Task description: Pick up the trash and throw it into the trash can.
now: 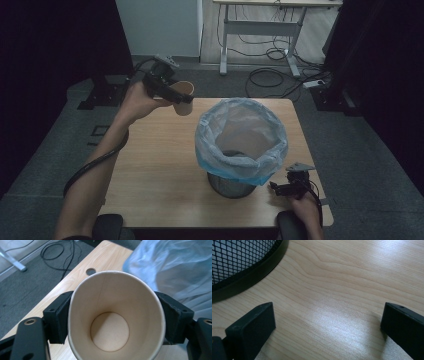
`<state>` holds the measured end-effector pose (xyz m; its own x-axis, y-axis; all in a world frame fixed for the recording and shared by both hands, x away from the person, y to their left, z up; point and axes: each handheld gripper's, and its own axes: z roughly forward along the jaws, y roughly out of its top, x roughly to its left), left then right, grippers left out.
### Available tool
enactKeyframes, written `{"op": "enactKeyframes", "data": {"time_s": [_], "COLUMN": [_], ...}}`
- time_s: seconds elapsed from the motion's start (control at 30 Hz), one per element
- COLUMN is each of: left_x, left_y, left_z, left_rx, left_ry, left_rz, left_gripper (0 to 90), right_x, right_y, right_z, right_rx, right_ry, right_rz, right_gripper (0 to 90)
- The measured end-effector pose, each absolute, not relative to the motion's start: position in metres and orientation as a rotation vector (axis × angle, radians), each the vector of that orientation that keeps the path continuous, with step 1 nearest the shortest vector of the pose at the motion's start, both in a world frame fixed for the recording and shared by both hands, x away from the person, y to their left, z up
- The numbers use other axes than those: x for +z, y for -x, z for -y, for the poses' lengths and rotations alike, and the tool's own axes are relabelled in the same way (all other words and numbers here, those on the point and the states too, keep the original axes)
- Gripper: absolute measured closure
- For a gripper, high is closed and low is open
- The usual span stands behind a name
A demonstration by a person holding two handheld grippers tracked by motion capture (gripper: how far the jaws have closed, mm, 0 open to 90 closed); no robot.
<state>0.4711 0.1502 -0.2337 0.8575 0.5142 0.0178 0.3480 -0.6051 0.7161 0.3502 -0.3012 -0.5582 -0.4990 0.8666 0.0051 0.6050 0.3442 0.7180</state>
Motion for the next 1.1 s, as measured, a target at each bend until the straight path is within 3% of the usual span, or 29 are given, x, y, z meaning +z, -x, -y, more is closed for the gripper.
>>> {"op": "enactKeyframes", "data": {"time_s": [0.53, 1.1], "left_x": [-0.213, -0.233], "left_y": [-0.445, -0.431], "left_z": [-0.093, -0.034], "left_rx": [0.222, 0.147], "left_ry": [-2.275, -2.313], "left_rz": [-0.441, -0.297], "left_gripper": [22.3, 22.1], "right_x": [-0.558, -0.558], "right_y": [-0.350, -0.350], "right_z": [0.301, 0.300], "right_rx": [0.953, 0.954], "right_ry": [-1.290, -1.286], "right_rz": [-2.241, -2.244], "right_gripper": [0.0, 0.0]}}
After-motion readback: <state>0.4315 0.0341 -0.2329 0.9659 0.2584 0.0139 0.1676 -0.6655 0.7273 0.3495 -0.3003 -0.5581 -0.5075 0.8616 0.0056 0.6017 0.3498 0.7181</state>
